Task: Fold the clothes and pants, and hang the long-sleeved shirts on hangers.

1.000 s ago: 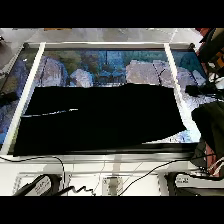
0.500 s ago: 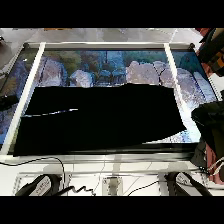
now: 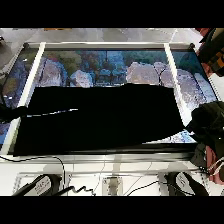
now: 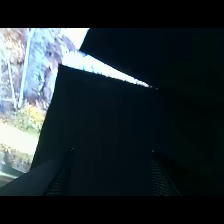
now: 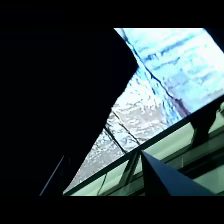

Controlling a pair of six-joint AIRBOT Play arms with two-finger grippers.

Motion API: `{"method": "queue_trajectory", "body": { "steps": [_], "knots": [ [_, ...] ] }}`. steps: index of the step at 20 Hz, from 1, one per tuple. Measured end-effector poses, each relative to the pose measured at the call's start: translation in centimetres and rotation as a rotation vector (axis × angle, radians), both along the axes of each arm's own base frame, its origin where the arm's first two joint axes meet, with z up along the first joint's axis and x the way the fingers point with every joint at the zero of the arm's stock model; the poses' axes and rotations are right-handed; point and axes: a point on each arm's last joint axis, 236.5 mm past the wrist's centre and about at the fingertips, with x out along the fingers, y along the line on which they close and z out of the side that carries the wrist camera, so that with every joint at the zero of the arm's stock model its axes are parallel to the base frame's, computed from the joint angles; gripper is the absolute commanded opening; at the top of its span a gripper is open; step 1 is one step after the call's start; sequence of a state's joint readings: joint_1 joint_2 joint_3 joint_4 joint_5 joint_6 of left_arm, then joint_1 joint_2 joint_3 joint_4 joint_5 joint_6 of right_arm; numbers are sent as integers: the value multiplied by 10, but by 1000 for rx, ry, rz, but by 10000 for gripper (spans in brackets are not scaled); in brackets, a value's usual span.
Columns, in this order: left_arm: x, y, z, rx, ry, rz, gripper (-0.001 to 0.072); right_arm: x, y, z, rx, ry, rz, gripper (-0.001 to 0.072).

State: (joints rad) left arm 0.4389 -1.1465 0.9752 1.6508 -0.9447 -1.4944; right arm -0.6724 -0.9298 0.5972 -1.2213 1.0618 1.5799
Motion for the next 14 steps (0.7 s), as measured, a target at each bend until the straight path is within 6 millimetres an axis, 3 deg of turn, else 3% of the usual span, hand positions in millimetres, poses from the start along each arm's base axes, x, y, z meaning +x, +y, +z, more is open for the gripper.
{"method": "queue_trajectory", "body": {
  "steps": [6, 8, 10, 14],
  "knots": [
    [-3, -2, -15, -22, 47, -3, 546, 10, -6, -35, 19, -82, -219, 482],
    [-4, -2, -17, -25, 55, -2, 495, 18, -11, -44, 38, -113, -296, 473],
    [-5, -2, -19, -30, 64, -2, 484, 26, -16, -52, 60, -141, -370, 347],
    [-26, -2, -27, -67, 140, 30, 484, 37, -30, -57, 28, -192, -412, 309]
  ]
}}
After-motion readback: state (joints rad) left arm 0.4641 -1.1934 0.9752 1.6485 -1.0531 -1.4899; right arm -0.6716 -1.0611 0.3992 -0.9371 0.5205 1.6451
